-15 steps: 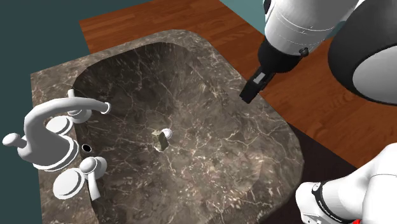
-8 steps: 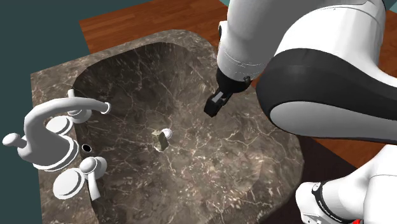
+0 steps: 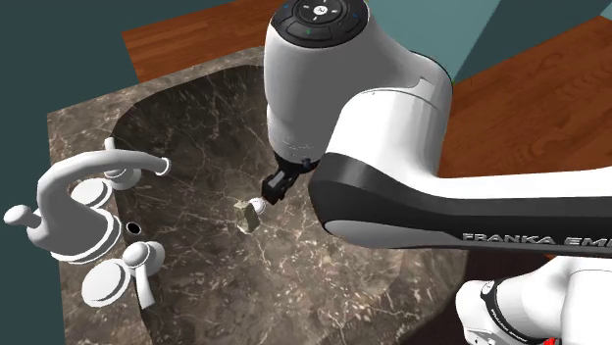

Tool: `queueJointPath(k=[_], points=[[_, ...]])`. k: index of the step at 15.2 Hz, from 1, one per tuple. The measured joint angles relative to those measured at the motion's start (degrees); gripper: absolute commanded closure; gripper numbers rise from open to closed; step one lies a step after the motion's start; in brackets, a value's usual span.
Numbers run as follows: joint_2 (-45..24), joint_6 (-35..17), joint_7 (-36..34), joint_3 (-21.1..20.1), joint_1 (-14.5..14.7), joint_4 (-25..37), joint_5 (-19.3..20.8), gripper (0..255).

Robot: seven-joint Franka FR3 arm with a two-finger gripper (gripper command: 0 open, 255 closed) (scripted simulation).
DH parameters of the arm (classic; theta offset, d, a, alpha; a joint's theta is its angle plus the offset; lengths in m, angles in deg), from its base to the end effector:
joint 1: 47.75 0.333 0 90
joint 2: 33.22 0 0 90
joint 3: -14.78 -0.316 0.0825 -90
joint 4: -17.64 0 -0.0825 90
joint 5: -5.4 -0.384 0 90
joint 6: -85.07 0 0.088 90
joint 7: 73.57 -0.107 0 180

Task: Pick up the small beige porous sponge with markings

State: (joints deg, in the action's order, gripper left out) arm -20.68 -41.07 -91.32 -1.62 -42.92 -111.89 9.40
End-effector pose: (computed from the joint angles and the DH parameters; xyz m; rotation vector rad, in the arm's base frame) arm 0.4621 0.1820 0.4627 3.0612 0.1468 0.2787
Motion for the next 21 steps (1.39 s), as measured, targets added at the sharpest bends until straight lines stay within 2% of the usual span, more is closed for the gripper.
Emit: queueJointPath(k=[10,17,18,21], points=[[-18.89,-7.55,-10.44,-4.29,2.51,11.77,9.71,0],[-22.39,-11.83,-12.91,-3.86,3.04,10.63,12.54,0],[-22.55,-12.00,-13.02,-3.82,3.06,10.58,12.66,255],[-22.68,-12.18,-13.10,-3.80,3.08,10.61,12.78,255]])
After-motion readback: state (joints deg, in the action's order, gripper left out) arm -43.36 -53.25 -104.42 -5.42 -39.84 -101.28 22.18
